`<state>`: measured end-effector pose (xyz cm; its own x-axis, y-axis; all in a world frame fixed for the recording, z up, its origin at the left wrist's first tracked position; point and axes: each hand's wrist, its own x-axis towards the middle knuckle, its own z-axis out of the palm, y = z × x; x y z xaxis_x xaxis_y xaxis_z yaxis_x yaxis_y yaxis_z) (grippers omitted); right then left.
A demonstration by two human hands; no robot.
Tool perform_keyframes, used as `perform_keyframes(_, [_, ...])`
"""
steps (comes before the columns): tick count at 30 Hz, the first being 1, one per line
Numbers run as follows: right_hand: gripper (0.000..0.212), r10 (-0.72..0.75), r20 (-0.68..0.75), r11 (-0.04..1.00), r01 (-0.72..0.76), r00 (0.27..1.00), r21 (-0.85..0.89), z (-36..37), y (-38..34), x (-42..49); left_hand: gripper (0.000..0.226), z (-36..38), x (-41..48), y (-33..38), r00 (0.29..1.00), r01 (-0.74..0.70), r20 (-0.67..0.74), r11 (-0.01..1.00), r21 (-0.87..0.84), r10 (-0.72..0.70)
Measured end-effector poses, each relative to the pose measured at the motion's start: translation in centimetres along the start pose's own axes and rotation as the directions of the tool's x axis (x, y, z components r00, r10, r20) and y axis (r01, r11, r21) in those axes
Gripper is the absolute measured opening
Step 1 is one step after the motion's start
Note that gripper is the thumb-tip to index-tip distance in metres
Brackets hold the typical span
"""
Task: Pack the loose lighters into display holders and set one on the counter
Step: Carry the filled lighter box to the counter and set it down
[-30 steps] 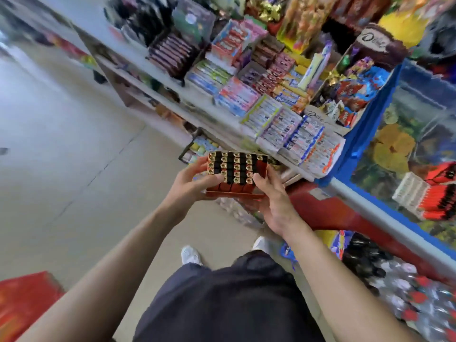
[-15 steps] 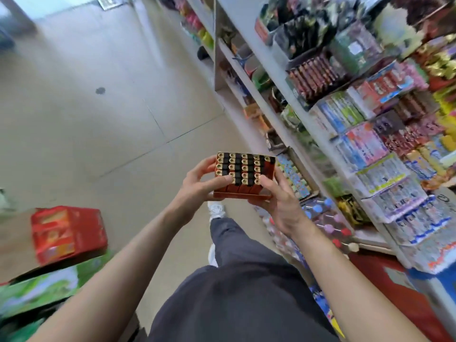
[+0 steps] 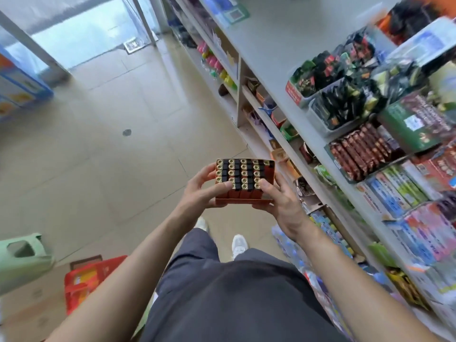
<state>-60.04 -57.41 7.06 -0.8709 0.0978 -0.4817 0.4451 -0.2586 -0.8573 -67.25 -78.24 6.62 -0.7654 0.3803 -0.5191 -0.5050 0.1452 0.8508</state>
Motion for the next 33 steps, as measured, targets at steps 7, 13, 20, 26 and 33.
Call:
perform_keyframes(7, [0.041,-0.011,-0.155,1.000,0.014,0.988,0.014,1.7,-5.5,11.2,0.069,-3.8,13.2,7.6,0.990,-0.034,0.137,0.997,0.067,0.024])
perform_keyframes(13, [0.043,-0.025,-0.355,0.993,0.063,0.934,0.096,1.5,-11.1,17.9,0.077,-4.2,23.5,16.4,0.944,-0.078,0.330,0.985,0.152,0.024])
perform_keyframes(20, [0.043,-0.077,-0.596,0.957,0.226,0.799,0.181,-2.8,-16.9,22.1,0.068,2.2,33.8,24.9,0.827,-0.166,0.562,0.956,0.241,0.002])
perform_keyframes(26, [0.043,-0.144,-0.751,0.935,0.338,0.644,0.111,-10.3,-21.4,24.3,0.068,11.6,40.8,29.2,0.715,-0.250,0.699,0.931,0.265,-0.007])
perform_keyframes(33, [0.057,-0.143,-0.851,0.936,0.349,0.506,0.051,-18.7,-25.5,25.7,0.090,21.0,46.7,32.8,0.590,-0.446,0.807,0.843,0.301,0.024])
